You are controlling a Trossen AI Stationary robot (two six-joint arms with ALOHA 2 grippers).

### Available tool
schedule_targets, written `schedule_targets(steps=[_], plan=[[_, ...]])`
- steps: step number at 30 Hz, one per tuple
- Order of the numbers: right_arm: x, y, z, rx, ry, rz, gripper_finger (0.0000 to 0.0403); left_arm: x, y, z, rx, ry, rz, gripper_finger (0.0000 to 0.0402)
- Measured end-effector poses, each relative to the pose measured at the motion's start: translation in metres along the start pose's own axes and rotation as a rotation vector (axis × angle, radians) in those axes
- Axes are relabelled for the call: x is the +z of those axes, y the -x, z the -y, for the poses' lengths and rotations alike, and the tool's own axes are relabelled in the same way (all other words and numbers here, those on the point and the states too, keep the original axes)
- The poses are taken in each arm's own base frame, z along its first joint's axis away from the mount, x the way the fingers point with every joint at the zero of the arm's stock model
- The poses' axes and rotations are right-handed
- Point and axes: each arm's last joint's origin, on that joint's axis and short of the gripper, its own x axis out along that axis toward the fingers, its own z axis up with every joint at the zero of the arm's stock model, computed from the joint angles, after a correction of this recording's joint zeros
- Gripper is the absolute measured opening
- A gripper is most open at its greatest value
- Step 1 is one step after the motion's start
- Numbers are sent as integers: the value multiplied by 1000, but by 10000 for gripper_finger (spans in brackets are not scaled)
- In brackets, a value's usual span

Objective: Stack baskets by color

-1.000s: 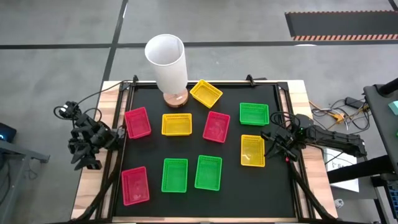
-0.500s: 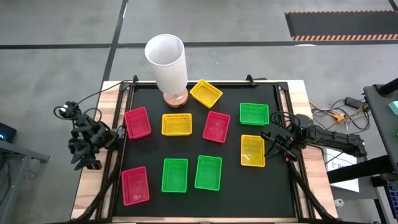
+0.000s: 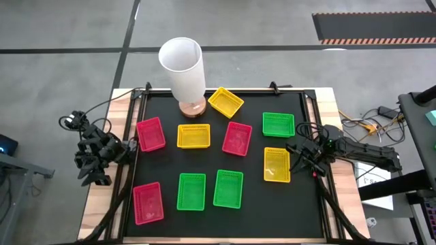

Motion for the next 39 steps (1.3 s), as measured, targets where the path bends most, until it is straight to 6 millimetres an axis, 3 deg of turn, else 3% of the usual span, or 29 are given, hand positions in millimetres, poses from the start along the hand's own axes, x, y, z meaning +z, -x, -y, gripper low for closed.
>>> schedule_targets(steps=[9, 13, 16, 21, 24, 28, 32, 35, 39], plan=[[0, 0, 0, -2, 45, 1, 63, 0, 0, 0, 0, 0, 0, 120], [0, 0, 0, -15, -139, 9, 63, 0, 0, 0, 0, 0, 0, 120], [2, 0, 3, -114, -156, 62, 63, 0, 0, 0, 0, 0, 0, 120], [6, 3, 12, -446, -153, 213, 63, -1, 0, 1, -1, 20, -18, 120], [10, 6, 15, -570, -156, 305, 63, -14, 0, 9, 17, 128, -194, 120], [22, 7, 9, -526, -68, 409, 63, -33, 1, 22, 6, 200, -416, 120], [30, 8, 4, -475, -49, 496, 63, -48, -4, 28, -23, 254, -489, 120], [32, 8, 3, -469, -39, 508, 63, -62, -16, 17, 117, 326, -599, 120], [32, 8, 3, -472, -43, 503, 63, -90, -28, 0, 552, 489, -913, 120]])
